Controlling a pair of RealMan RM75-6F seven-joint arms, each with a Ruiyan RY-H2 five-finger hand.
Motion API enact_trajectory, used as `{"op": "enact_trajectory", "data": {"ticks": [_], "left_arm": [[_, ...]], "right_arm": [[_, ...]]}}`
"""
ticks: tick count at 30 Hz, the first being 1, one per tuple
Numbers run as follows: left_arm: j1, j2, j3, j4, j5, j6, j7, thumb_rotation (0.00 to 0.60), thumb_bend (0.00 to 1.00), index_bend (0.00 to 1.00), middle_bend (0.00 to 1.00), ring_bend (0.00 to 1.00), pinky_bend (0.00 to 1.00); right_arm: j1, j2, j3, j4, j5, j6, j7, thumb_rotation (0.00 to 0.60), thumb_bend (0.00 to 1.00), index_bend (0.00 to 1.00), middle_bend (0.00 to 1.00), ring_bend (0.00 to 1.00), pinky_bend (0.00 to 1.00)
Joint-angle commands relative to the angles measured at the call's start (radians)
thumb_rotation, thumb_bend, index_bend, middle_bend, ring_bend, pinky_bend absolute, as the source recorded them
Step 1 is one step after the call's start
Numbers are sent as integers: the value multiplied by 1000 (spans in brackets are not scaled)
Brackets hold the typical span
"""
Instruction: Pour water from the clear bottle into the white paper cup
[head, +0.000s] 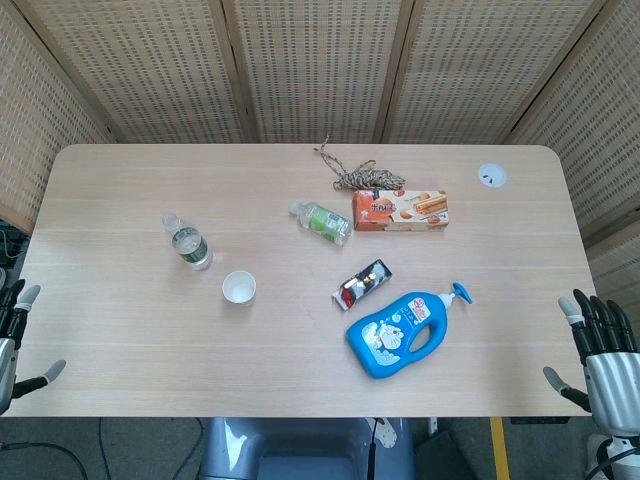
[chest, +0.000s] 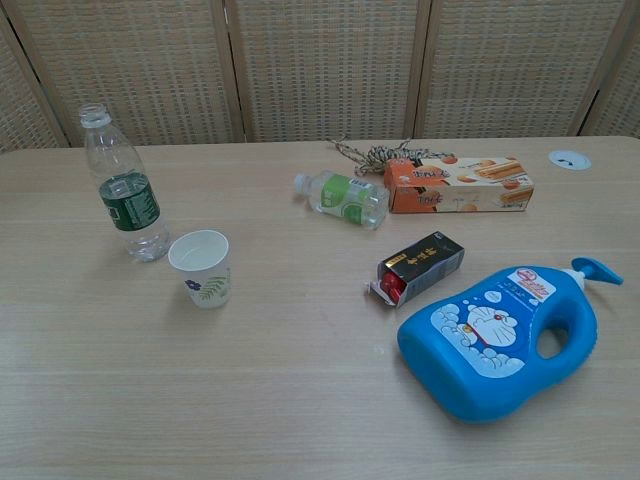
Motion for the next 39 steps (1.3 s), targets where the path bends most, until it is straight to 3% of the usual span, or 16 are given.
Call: {"op": "enact_trajectory", "data": {"ticks": [1,11,15,16,17,19,22,32,39], "left_arm": [[0,1,-1,1,-2,-2,-2,600,142,0,0,0,0],[-43,-7,-33,39,-68,-79,-64,600,116,0,0,0,0],[-136,-43,-92,166,-131,-224,-291,600,65,0,0,0,0],[-174,-69,-111,238,-132,-274,-403,600,58,0,0,0,0],[-232,-117,-137,316,-145,-368,-597,600,54,0,0,0,0],[-301,-195,-145,515,-103,-450,-848,600,46,0,0,0,0],[-352,-279,-140,678,-76,-499,-1044,600,22,0,0,0,0],[-477,-469,-155,943,-118,-665,-1313,600,0,0,0,0,0],[-533,-581,-162,1077,-128,-709,-1425,600,0,0,0,0,0]], "right_arm": [[1,1,0,-1,0,-1,2,600,0,0,0,0,0],[0,4,-2,-1,-6,0,14,600,0,0,0,0,0],[3,5,-1,-3,-3,-5,20,600,0,0,0,0,0],[5,4,0,-3,1,-11,19,600,0,0,0,0,0],[10,3,3,-3,13,-24,18,600,0,0,0,0,0],[16,1,9,-4,30,-39,13,600,0,0,0,0,0],[21,0,15,-5,46,-51,10,600,0,0,0,0,0],[38,-7,27,2,92,-93,4,600,0,0,0,0,0],[48,-13,32,9,116,-117,-1,600,0,0,0,0,0]]}}
